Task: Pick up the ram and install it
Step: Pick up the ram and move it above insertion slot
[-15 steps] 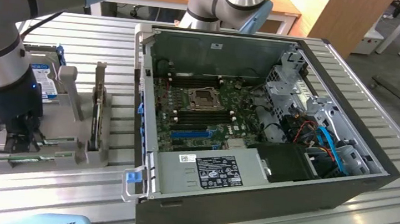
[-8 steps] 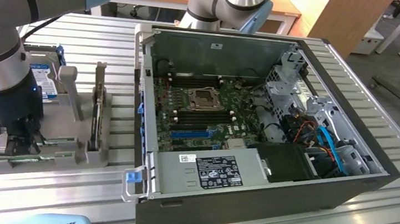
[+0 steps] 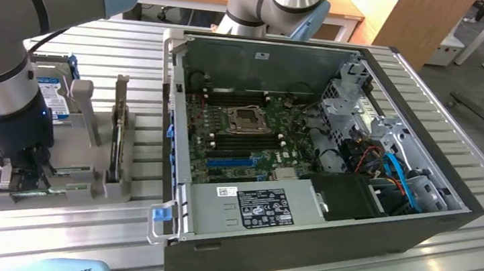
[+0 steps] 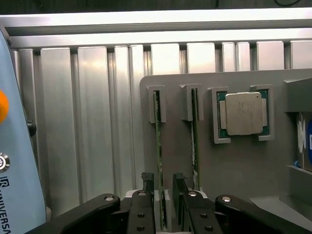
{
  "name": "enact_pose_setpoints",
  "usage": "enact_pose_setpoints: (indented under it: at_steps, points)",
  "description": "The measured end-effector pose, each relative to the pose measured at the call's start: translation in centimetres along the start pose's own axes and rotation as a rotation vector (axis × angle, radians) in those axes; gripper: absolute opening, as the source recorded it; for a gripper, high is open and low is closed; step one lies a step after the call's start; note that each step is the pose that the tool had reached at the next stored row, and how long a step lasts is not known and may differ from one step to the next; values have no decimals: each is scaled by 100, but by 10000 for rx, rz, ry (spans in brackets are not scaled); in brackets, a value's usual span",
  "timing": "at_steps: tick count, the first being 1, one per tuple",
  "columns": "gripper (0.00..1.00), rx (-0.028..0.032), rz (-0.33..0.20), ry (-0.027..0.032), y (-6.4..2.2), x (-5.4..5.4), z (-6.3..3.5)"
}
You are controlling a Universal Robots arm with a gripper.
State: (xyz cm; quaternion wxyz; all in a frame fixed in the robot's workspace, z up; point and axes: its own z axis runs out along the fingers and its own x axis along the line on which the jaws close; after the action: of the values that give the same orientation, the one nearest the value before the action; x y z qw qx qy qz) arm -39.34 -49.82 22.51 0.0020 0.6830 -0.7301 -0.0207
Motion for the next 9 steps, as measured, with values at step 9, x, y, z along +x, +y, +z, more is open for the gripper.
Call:
enact_pose_setpoints:
  at_steps: [9]
  points:
    - [29, 0, 0, 1, -3, 2, 82]
